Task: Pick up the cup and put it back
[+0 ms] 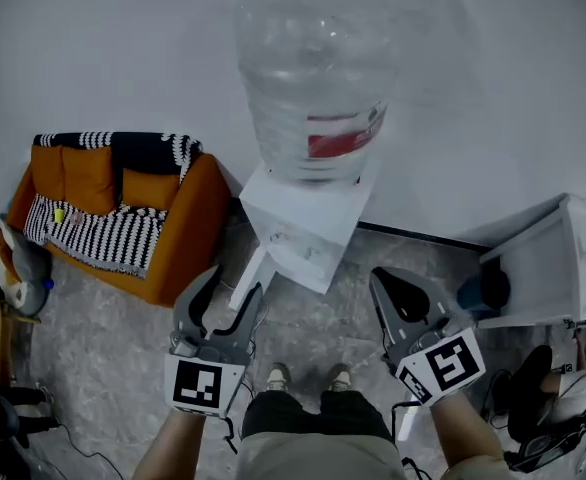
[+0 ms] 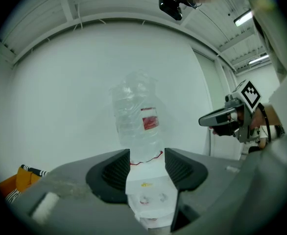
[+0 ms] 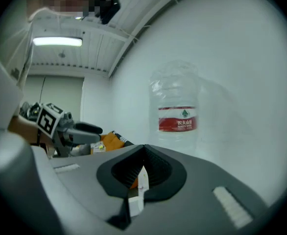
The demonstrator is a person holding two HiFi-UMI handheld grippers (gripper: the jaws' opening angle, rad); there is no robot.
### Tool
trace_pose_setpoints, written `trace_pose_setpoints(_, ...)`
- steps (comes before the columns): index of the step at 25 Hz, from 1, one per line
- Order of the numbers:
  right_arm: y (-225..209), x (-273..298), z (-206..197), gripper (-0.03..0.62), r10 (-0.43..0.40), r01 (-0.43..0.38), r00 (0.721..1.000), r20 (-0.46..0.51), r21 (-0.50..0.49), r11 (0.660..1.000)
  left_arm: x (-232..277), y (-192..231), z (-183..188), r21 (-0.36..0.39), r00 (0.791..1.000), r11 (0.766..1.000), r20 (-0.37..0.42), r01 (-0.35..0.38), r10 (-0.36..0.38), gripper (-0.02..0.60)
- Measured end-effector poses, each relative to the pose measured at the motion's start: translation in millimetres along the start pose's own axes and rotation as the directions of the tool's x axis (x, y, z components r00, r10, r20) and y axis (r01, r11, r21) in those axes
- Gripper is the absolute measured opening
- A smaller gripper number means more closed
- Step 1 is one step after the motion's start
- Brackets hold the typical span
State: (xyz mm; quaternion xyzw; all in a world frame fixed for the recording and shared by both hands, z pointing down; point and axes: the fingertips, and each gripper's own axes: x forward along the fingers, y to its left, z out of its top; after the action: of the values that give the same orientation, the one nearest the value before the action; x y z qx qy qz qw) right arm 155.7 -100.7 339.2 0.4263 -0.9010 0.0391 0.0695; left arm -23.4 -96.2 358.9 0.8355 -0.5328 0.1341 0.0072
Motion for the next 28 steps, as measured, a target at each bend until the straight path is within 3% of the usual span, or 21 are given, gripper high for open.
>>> trace_pose_setpoints(2,-4.0,5.5,-20.0,0.003,0.014,-0.013,1.0,0.005,-0.055,0.998,13.5,-5.7,-20.6,0.004,1.0,1.0,-0.002,0.0,0.0,0.229)
trace_pose_setpoints(6,-12.3,15.0,-63.2,0.003,0.03,-0.03,0.999,0.027,-0.004,1.0,36.3,-15.8,-61.3,-0.012,1.0,1.0,0.012,0.021,-0.021,0.229)
trace_pose_setpoints(14,-15.5,37.8,-163.3,0.003,-0.017,0.017,1.0,0.023,-0.006,1.0,62.2,-12.7,-167.9,-0.02,0.999,1.0,0.043,0.005,-0.004,0.229)
trace_pose_setpoints(23,-2.7,76.1,-284.0,0.003,0.063,-0.069,0.994,0.093,0.063,0.996,92.2,-22.9,-293.5,0.04,0.991,0.997,0.114,0.07,-0.074,0.229)
trace_pose_setpoints(28,-1.9,92.1,-353.9,0.003,0.063,-0.068,0.988,0.14,0.027,0.997,118.5,-37.1,-364.3,0.073,0.982,0.991,0.15,0.109,-0.119,0.229)
